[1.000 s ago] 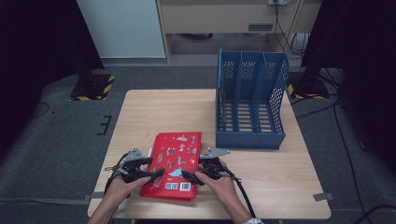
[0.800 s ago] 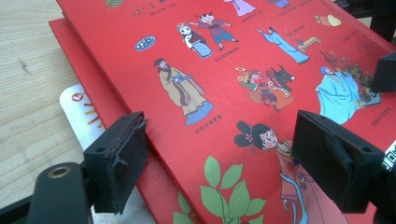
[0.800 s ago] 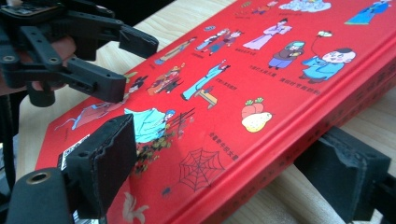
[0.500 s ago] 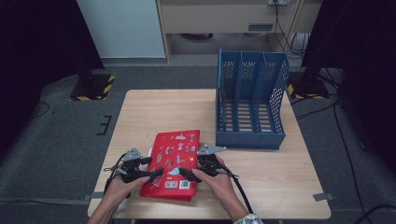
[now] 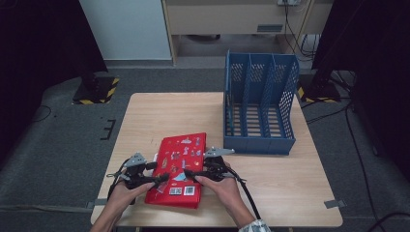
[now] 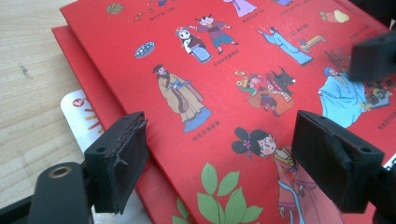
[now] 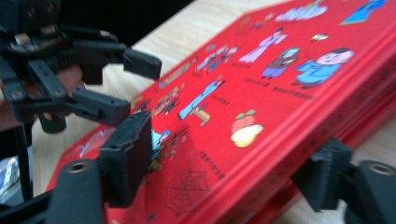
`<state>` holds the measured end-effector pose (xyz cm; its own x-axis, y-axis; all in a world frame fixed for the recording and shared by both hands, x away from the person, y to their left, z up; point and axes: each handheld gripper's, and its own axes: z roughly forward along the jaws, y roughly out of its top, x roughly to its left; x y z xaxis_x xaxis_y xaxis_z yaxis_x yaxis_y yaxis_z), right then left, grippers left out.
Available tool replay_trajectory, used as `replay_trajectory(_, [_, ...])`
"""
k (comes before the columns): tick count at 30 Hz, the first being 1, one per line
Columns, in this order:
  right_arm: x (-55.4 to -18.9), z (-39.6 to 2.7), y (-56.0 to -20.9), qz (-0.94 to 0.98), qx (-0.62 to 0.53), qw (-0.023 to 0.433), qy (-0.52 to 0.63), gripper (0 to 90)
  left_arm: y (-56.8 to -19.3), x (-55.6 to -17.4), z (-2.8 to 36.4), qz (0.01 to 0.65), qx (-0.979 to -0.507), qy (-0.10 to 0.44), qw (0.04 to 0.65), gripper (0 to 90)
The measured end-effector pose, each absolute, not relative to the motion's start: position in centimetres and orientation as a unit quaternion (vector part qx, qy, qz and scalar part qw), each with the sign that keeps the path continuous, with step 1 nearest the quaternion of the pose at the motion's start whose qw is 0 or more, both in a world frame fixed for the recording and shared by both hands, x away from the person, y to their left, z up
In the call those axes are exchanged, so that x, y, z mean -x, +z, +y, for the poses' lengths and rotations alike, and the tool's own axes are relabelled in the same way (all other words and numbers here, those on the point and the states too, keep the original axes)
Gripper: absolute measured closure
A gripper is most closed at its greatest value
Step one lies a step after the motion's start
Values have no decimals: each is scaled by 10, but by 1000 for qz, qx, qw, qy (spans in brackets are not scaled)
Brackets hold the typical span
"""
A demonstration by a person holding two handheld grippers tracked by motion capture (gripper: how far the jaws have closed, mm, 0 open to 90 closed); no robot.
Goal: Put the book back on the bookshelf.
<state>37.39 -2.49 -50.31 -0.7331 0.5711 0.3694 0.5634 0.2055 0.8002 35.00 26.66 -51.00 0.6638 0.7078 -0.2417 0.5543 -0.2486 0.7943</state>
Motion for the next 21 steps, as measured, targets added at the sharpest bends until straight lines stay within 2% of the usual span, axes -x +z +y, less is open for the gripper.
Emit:
replay_trajectory(4, [-375, -26, -499, 770, -363, 3, 524, 376, -509, -349, 265, 398, -782, 83, 472, 186])
replay_trajectory(7, [-376, -28, -495, 764, -363, -2, 533, 429, -509, -351, 267, 406, -778, 81, 473, 124])
replay_trajectory(17, [-375, -29, -492, 766, -350, -5, 540, 456, -512, -352, 268, 405, -776, 65, 479, 96])
replay_trajectory(21, [-375, -35, -495, 766, -354, -21, 537, 455, -513, -351, 264, 404, -778, 53, 478, 92])
